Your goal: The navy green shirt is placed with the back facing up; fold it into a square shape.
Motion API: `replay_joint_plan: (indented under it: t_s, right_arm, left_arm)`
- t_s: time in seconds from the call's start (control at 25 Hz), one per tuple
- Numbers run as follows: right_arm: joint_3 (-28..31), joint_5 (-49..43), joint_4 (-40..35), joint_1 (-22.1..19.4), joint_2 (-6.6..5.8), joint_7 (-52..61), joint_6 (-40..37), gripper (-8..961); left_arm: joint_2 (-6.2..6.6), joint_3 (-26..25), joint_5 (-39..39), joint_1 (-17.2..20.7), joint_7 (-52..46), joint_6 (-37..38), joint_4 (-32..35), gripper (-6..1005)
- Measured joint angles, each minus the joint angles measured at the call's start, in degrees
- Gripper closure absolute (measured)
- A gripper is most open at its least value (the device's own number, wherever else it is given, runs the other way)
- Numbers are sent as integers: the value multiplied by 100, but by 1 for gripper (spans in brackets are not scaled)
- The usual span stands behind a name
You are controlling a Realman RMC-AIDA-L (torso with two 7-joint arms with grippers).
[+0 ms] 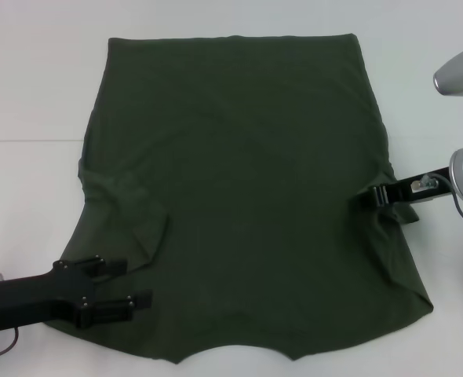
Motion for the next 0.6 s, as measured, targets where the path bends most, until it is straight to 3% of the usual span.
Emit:
replay_joint_plan:
  t_s: [0.2,0.6]
  right_arm:
    - [-1,427,12,-59,0,-61,-15,607]
    - [140,982,424,-155,-86,-316,112,372]
  left_arm:
    - [-3,11,0,1,0,-14,-1,138]
    - [-9,0,-13,9,0,-24,-9,138]
